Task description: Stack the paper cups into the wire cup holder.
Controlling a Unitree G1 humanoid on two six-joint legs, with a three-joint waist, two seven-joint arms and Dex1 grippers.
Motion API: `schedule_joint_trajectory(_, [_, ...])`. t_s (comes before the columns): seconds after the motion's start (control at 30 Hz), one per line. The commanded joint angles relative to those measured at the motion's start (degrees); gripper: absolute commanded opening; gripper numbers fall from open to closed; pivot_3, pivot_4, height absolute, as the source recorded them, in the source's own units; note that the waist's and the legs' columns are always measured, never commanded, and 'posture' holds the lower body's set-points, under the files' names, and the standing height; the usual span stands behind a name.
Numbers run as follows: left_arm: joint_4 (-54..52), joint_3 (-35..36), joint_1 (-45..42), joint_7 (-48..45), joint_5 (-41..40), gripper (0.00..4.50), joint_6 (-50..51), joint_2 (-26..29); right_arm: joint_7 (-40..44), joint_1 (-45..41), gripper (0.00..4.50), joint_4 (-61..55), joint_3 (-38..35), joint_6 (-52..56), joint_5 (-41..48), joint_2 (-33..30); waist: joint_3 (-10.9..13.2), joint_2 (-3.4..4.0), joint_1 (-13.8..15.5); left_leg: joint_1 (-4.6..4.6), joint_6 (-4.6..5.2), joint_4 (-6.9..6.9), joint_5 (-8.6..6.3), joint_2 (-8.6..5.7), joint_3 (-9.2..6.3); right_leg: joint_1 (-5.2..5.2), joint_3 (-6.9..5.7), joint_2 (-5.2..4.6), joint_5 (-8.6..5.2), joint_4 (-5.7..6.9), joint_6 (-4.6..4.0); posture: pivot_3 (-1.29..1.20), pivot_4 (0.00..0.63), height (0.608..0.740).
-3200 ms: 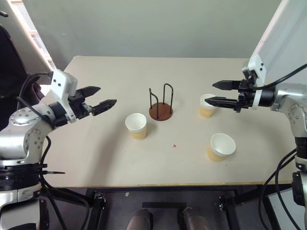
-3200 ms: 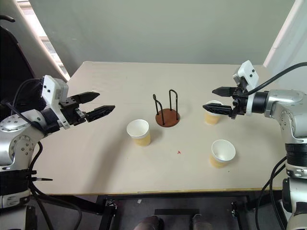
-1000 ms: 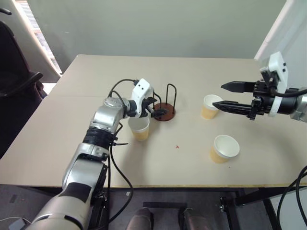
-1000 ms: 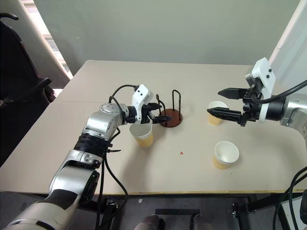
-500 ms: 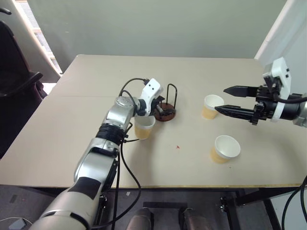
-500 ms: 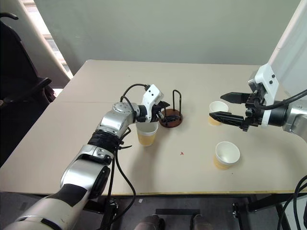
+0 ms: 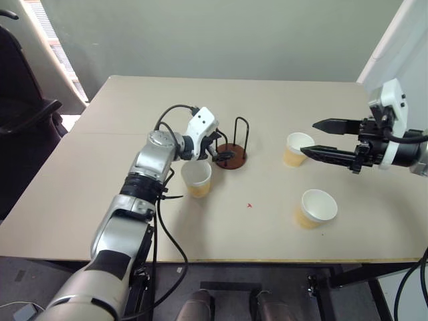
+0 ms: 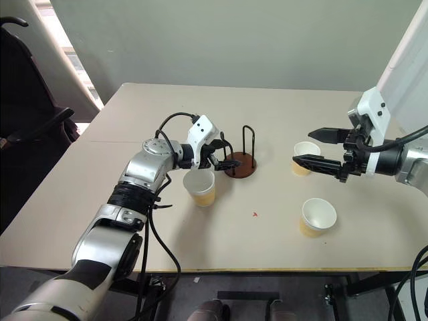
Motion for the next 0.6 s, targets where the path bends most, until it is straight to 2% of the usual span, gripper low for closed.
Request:
schedule_joint_trajectory(0.03, [-2.58,1.12,-0.38,0.24,-0.78,4.5,0.28,-0.44,0.57,-1.4,3.99,-0.3,-1.29,-1.3,0.23,-1.31,0.0,0.0,0.0,0.0,0.01,0.0,-0.01,0.0,0.0,0.0,0.0,0.0,0.0,0.0,0.0,0.0,0.15,0.74])
schedule_joint_trajectory(0.27, [-1.06,1.46,-1.06,0.53,-1.41,4.5,0.5,-1.96,0.5,-1.13,3.99,-0.69,-1.49,-0.92,0.59,-1.71,0.0,0.0,0.0,0.0,0.02,0.01,-0.01,0.0,0.03,0.0,0.01,-0.01,0.01,0.01,0.01,0.0,0.15,0.74])
schedule_joint_trajectory(0.3, [-0.55,1.45,-1.29,0.63,-1.36,4.32,0.21,-2.27,0.45,-1.09,4.02,-0.77,-1.53,-0.86,0.63,-1.75,0.0,0.0,-0.01,0.01,0.02,0.01,-0.01,0.0,0.04,0.0,0.01,-0.01,0.01,0.01,0.01,0.0,0.15,0.74])
schedule_joint_trajectory(0.37, [0.5,1.49,-1.77,0.98,-1.12,3.92,-0.47,-2.81,0.37,-1.02,4.04,-0.87,-1.61,-0.75,0.7,-1.83,0.0,0.0,-0.01,0.01,0.02,0.01,-0.01,0.0,0.04,0.0,0.01,-0.01,0.01,0.01,0.01,0.0,0.15,0.74])
schedule_joint_trajectory(0.6, [2.99,1.55,-2.82,1.75,-0.58,1.37,-2.99,-3.76,0.07,-0.69,4.04,-1.11,-2.03,-0.35,0.86,-2.12,0.0,0.0,-0.02,0.02,0.03,0.02,-0.02,0.0,0.07,0.0,0.03,-0.01,0.02,0.01,0.03,0.0,0.15,0.74])
